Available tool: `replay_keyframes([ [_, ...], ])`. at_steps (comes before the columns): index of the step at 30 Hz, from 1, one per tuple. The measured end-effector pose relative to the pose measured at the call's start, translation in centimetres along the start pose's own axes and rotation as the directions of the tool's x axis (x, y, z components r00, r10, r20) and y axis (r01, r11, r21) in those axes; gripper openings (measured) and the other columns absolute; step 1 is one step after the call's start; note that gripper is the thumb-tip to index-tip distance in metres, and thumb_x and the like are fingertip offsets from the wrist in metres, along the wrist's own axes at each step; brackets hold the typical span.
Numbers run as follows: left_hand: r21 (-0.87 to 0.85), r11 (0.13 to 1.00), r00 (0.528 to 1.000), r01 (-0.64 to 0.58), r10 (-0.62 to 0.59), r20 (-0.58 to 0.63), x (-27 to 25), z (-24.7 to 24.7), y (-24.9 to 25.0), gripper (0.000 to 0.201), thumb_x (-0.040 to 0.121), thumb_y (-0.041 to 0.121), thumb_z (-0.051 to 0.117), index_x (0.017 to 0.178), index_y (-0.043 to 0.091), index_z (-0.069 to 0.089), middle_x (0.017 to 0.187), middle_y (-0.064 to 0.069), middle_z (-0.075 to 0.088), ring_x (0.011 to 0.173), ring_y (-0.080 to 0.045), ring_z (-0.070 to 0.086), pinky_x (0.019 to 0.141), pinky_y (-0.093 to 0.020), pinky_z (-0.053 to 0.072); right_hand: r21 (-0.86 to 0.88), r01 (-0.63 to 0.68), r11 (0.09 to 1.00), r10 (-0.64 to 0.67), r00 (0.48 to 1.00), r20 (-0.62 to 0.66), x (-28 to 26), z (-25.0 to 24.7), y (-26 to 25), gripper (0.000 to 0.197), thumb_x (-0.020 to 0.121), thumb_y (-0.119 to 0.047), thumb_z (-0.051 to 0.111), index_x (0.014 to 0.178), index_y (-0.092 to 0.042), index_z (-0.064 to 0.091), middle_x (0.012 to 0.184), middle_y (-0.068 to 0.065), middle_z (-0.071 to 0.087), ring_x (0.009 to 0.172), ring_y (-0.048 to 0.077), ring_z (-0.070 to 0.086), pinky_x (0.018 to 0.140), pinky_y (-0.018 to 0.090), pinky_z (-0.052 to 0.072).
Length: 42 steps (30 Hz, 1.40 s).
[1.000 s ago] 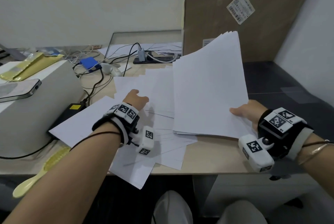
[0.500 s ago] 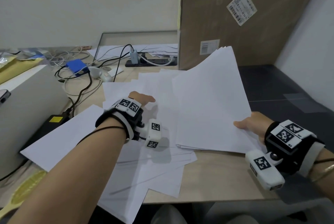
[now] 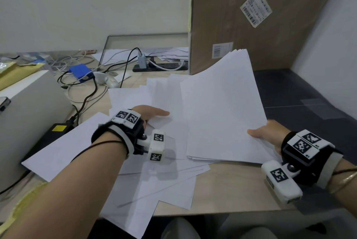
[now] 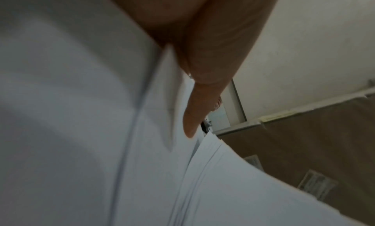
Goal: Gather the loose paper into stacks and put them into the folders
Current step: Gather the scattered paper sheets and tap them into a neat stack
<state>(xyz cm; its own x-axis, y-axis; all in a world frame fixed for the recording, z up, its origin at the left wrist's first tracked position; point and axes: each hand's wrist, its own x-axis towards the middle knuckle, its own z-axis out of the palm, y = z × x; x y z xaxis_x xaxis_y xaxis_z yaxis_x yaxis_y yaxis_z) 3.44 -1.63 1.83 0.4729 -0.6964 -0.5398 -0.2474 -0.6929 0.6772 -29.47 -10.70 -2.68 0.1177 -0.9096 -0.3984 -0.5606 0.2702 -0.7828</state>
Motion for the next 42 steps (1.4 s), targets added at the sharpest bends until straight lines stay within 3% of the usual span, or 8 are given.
replay_keyframes([
  [3,0.151,0.984,0.995,-0.095,0.099,-0.017,-0.1,0.7,-0.6,0.047,0.082,0.035,0.072,0.117,0.005,0.061,0.114,-0.017,0.065,0.102,-0.028,0.063,0.092,-0.034,0.05,0.058,-0.007,0.998,0.004,0.999,0.046,-1.1,-0.1,-0.5,0.027,0.086,-0.004,0.063,0.113,-0.001,0.061,0.106,0.015,0.068,0.101,0.034,0.063,0.099,0.046,0.045],
  [6,0.232,0.966,0.992,-0.113,0.122,-0.026,-0.7,1.0,-1.2,0.053,0.086,0.025,0.069,0.13,0.002,0.052,0.131,-0.014,0.057,0.119,-0.033,0.054,0.104,-0.041,0.042,0.117,-0.003,0.993,-0.006,0.997,0.079,-2.2,-0.3,-0.9,0.022,0.088,0.002,0.059,0.108,-0.005,0.061,0.099,0.013,0.068,0.096,0.034,0.063,0.093,0.043,0.047],
  [13,0.013,0.996,0.969,-0.091,0.086,0.23,-3.6,0.8,-4.7,0.033,0.087,-0.001,0.058,0.12,0.001,0.058,0.112,-0.018,0.066,0.101,-0.034,0.063,0.094,-0.045,0.05,0.14,-0.016,0.99,-0.001,0.992,0.126,-4.5,0.4,-1.3,0.017,0.087,0.006,0.058,0.1,-0.003,0.063,0.091,0.014,0.068,0.084,0.032,0.064,0.079,0.038,0.05],
  [16,-0.231,0.973,0.967,-0.001,0.06,0.248,-4.4,1.6,-5.8,0.043,0.084,0.035,0.071,0.118,0.01,0.063,0.105,-0.01,0.066,0.089,-0.022,0.064,0.074,-0.029,0.051,0.074,-0.029,0.997,0.018,0.988,0.152,-5.3,2.2,-1.3,0.026,0.084,0.005,0.061,0.11,0.001,0.061,0.101,0.019,0.068,0.095,0.036,0.064,0.092,0.046,0.049],
  [19,-0.24,0.97,0.966,0.025,0.038,0.256,-2.9,2.5,-7.1,0.088,0.044,0.062,0.086,0.118,0.019,0.065,0.12,-0.008,0.066,0.109,-0.026,0.062,0.097,-0.04,0.044,0.006,-0.02,1.0,0.019,0.987,0.159,-5.9,3.9,-1.0,0.039,0.079,-0.002,0.069,0.116,0.001,0.059,0.111,0.019,0.067,0.102,0.037,0.063,0.098,0.05,0.047],
  [26,-0.077,0.965,0.967,-0.249,0.252,0.04,-6.0,4.2,-5.8,0.034,0.088,0.013,0.065,0.12,0.005,0.057,0.119,-0.015,0.064,0.112,-0.034,0.058,0.103,-0.048,0.044,-0.119,0.1,0.988,-0.084,0.988,0.127,-6.6,5.6,-1.2,0.053,0.08,-0.012,0.071,0.128,-0.002,0.052,0.125,0.012,0.06,0.117,0.03,0.056,0.101,0.035,0.044],
  [36,-0.456,0.729,0.818,-0.51,0.575,0.004,-9.1,0.6,-5.4,0.043,0.092,-0.002,0.053,0.133,0.011,0.049,0.124,-0.014,0.064,0.112,-0.031,0.062,0.094,-0.043,0.05,0.588,0.202,0.783,-0.363,0.916,0.169,-8.1,1.8,-3.2,0.079,0.056,-0.021,0.087,0.126,-0.01,0.053,0.113,0.008,0.07,0.099,0.026,0.069,0.082,0.041,0.057],
  [42,-0.463,0.609,0.726,-0.644,0.677,-0.118,-10.4,-0.8,-0.6,0.035,0.087,-0.007,0.058,0.116,0.013,0.058,0.113,-0.007,0.068,0.101,-0.024,0.066,0.089,-0.034,0.054,0.642,0.374,0.669,-0.478,0.878,-0.014,-8.7,-1.4,-8.9,0.042,0.081,0.005,0.063,0.123,0.003,0.057,0.113,0.018,0.067,0.098,0.031,0.067,0.091,0.045,0.053],
])
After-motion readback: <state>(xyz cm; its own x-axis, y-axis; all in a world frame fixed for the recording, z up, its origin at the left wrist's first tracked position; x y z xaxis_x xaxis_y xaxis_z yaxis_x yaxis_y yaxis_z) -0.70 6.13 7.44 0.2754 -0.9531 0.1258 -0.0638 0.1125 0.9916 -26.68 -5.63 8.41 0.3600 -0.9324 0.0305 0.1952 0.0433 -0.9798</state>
